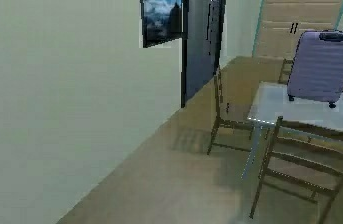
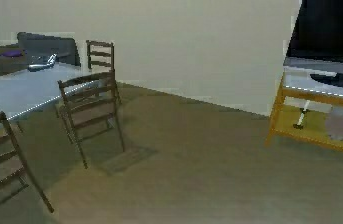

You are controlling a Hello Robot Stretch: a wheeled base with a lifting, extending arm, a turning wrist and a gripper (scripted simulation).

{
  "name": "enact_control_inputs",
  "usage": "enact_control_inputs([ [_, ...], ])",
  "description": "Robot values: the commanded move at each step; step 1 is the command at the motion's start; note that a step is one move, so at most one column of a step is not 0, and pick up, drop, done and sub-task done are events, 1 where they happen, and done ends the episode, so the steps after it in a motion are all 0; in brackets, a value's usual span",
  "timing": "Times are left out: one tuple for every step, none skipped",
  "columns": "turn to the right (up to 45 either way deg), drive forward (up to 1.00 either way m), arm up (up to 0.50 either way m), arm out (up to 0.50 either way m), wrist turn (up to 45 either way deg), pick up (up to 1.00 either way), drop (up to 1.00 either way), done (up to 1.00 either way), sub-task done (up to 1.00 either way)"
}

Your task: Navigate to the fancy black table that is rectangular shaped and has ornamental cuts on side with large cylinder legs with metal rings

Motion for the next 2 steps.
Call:
enact_control_inputs([
  [0.0,1.0,0.0,0.0,0.0,0.0,0.0,0.0,0.0],
  [0.0,1.0,0.0,0.0,0.0,0.0,0.0,0.0,0.0],
])
